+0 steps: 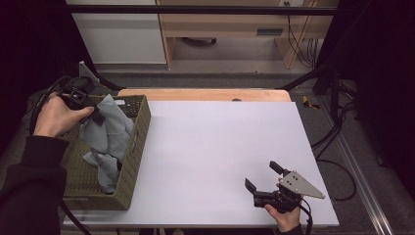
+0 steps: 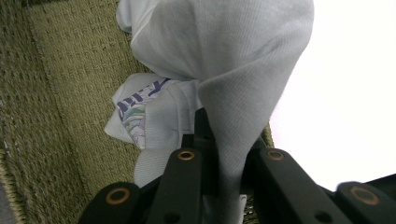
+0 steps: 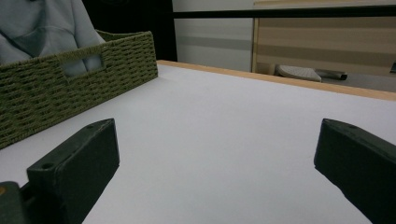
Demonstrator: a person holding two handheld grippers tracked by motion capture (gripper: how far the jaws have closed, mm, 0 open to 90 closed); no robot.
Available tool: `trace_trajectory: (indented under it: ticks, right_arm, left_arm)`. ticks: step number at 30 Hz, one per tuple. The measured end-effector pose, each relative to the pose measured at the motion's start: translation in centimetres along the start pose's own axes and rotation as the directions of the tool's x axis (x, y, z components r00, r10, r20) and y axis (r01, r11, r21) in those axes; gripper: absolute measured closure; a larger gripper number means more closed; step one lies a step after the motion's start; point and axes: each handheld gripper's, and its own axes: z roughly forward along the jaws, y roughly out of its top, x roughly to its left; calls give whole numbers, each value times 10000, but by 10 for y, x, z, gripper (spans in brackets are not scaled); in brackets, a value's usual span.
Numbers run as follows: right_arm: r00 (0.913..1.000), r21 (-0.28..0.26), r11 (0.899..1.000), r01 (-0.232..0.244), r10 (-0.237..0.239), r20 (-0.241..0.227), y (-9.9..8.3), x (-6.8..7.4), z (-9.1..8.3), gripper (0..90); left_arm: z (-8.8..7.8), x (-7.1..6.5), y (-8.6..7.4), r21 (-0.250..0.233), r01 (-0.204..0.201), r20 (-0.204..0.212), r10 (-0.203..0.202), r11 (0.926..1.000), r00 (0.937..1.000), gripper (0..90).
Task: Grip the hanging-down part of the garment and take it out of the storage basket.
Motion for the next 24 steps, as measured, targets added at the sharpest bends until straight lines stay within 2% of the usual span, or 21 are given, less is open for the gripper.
trace_trajectory:
  ticks: [5,14,19,24]
  right_arm:
    - [9999,47,10000,69,-68,-146,1,2,2,3]
    - [9989,13,9999,157,-156,-442,6,7,12,3]
    - [9968,-1,9997,256,-256,-760,13,13,20,3]
    - [9927,-178,9996,241,-260,-1179,25,21,30,3]
  left_arm:
    - [-8,1,-2,-310,73,53,-71,9995,10000,827]
    - [-29,1,-2,-446,67,-48,-69,9990,10000,827]
    - [-43,-2,-1,-649,96,-202,-110,9978,9997,827]
    - [-54,-6,1,-657,20,-321,-41,9978,9995,827]
